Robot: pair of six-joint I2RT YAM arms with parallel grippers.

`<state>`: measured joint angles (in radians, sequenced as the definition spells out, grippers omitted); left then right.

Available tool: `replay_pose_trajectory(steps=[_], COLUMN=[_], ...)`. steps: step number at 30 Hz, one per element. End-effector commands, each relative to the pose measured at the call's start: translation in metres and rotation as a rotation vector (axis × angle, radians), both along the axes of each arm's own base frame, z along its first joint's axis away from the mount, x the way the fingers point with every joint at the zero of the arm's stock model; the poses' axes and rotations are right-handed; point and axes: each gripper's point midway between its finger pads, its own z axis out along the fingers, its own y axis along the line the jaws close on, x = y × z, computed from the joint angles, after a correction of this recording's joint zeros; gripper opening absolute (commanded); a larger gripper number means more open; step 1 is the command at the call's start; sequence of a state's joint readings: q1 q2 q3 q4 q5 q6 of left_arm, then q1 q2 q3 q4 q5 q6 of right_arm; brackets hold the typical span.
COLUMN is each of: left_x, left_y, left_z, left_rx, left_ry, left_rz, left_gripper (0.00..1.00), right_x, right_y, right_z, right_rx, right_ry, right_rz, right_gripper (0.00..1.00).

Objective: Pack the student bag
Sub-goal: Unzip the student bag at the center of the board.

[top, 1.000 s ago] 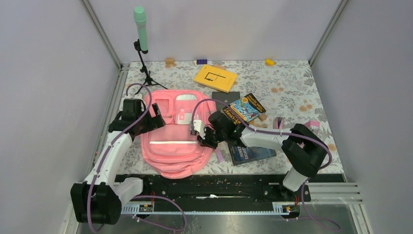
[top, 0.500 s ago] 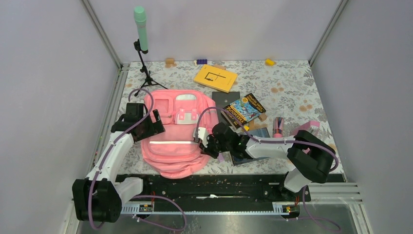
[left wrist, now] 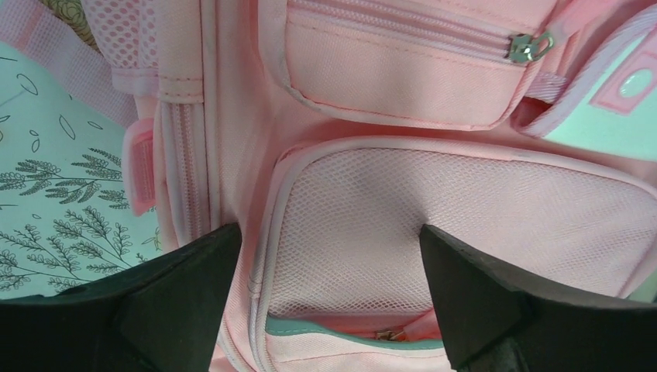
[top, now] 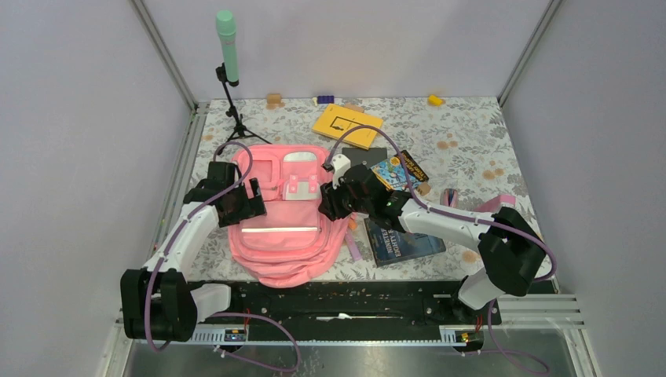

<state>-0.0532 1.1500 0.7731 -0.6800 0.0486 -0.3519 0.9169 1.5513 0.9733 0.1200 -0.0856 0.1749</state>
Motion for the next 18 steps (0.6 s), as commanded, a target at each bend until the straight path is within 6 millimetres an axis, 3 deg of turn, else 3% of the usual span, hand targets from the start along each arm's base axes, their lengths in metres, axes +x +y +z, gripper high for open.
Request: replay_pose_trajectory(steps=[1, 3, 7, 13, 18], left_x=[0.01, 0.008, 0.006, 0.008, 0.023], left_y=[-0.003, -0.006, -0.003, -0.001, 0.019], left_z=[0.002, -0.003, -0.009, -0.013, -0.009], left_rx=[-0.01, -0.026, -0.013, -0.002, 0.106], left_ry=[0.002, 0.029, 0.045, 0.065, 0.055], left_rz=[-0.028, -0.039, -0.03, -0.024, 0.012], left_gripper=[0.82, 0.65, 0.45, 0.01, 0.0], right_x=[0.0, 0.0, -0.006, -0.004, 0.012], right_y=[0.002, 0.002, 0.0, -0.004, -0.01], right_z=[-0.004, -0.005, -0.017, -0.025, -0.024], right_rx=[0.098, 0.136, 0.176, 0.193, 0.176], right_ry=[0.206, 0.245, 0.303, 0.338, 0.299], right_rz=[-0.187, -0.239, -0.281, -0.35, -0.436], right_gripper=[0.47, 0.47, 0.46, 0.42, 0.45])
